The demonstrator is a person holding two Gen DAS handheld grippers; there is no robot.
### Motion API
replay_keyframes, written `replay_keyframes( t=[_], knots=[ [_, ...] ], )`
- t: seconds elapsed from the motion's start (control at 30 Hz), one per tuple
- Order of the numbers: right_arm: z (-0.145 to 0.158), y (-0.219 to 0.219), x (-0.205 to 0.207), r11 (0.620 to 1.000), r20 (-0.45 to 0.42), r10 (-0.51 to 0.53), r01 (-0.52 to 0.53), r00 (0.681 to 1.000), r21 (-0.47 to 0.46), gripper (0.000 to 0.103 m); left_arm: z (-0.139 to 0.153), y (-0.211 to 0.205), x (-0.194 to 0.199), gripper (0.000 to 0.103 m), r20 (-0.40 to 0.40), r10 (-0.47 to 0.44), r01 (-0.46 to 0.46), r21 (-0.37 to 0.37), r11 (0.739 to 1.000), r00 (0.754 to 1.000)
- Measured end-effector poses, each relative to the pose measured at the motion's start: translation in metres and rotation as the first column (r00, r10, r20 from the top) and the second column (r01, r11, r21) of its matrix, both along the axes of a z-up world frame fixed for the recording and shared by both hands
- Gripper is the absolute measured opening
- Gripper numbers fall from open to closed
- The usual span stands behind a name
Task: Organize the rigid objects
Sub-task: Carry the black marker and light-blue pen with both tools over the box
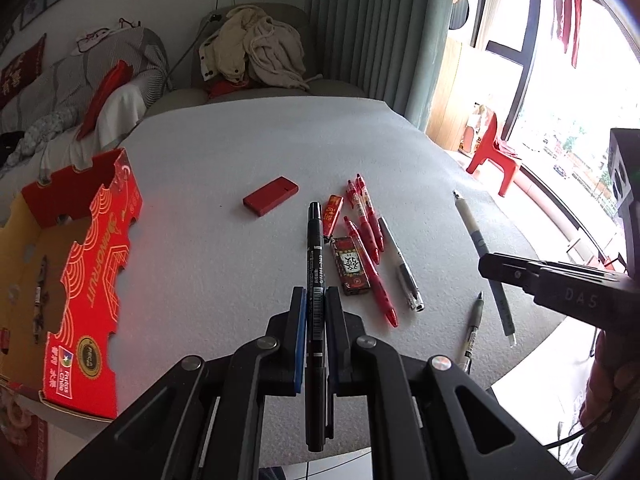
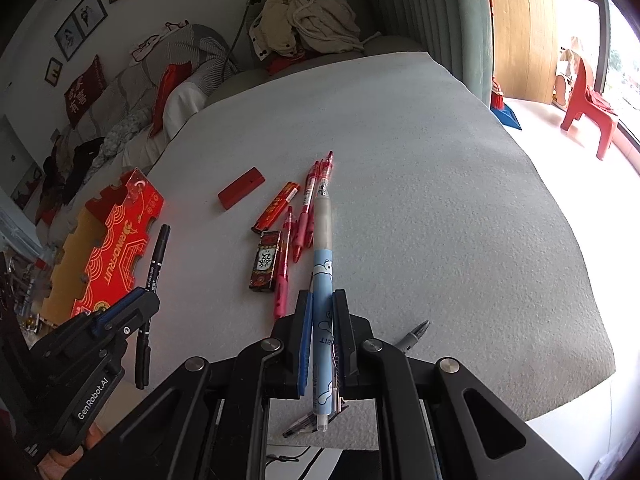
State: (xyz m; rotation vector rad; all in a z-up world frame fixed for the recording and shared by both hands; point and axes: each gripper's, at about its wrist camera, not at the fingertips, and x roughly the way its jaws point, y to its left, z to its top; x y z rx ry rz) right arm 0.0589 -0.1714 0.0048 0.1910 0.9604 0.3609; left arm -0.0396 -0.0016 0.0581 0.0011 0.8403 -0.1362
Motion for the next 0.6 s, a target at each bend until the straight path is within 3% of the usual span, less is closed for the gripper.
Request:
replay_keyframes(
  t=[0.6],
  knots=[
    [0.009, 0.031, -0.01, 0.998, 0.01, 0.038, -0.037, 0.999, -0.046, 0.011, 0.009, 0.033, -0.021, 0.01, 0.044, 0.045, -0.042, -0.069, 0.997, 0.998]
  ],
)
